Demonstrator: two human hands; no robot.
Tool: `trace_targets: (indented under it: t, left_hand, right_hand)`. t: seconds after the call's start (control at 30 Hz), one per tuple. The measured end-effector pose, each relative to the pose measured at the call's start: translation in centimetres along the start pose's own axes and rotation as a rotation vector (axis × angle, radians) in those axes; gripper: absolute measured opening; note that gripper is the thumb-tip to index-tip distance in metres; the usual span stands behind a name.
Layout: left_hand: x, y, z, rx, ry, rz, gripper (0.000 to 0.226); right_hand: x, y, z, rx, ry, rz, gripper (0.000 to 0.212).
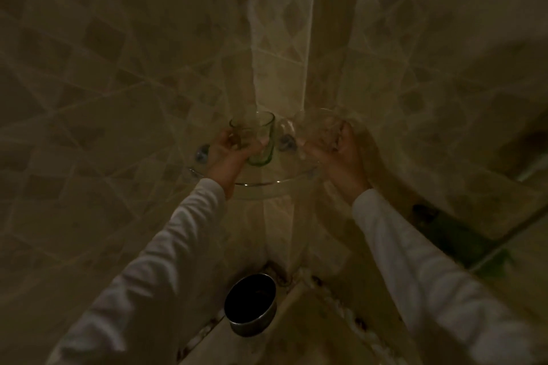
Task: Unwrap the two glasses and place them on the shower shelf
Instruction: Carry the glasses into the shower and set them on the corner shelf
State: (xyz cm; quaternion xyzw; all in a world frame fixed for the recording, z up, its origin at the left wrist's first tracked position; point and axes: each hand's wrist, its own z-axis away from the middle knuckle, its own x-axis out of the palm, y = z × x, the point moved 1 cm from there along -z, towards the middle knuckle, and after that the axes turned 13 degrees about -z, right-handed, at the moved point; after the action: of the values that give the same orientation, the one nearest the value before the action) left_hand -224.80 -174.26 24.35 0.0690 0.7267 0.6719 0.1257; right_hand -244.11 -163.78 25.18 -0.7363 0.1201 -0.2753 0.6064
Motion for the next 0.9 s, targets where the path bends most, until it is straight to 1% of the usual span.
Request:
trace_targets:
  t: [0.1,0.23,0.33,0.43,0.47,0.53,0.6,0.67,0.77,0.9]
  left_hand:
    - [-1.2,0.2,-1.9,0.024,0.119,-0.14,0.074]
    - [-2.1,-0.8,-3.9,-0.022,0.196,-0.192,0.086]
    - [-2.3,-1.8,-4.9,-0.02,0.221,-0.228,0.096]
    - [-2.2,-2.6,-5.7,-0.04,0.262,-0.252,0.087]
    - [-2.2,-2.8,-5.8,-0.049,0.274,-0.244,0.087]
    - [-2.1,-3.4,-6.3,-0.055,0.307,-0.244,0.097]
    - [-2.0,-4.4,-6.9,-0.056,0.319,-0.257,0.104]
    - [-1.8,-5.0,-7.1,-0.06,0.32,-0.262,0.103]
    - [-1.6,-4.9,-7.1,-0.057,0.33,-0.249,0.099]
    - [-1.5,-4.9,-7.4,-0.027,0.326,-0.256,0.09]
  right_hand:
    - [3.0,1.6,-2.4,-0.024,-0.024,0.047,0.074]
    - [6.3,3.6,-4.3,-0.096,-0.007,0.156,0.067]
    - [7.8,5.0,-5.2,-0.112,0.027,0.186,0.074]
    - [8.7,6.3,-5.8,-0.112,0.046,0.234,0.083]
    - [8.8,6.6,-5.8,-0.134,0.059,0.258,0.087]
    - [9.1,7.1,-6.1,-0.179,0.086,0.294,0.092]
    - [9.4,7.1,-6.2,-0.173,0.099,0.305,0.088]
    - [9.4,7.3,-6.5,-0.154,0.107,0.312,0.084]
    - [9.4,7.7,-6.7,-0.12,0.121,0.37,0.093]
    - [9.4,7.9,-7.0,-0.115,0.131,0.395,0.096]
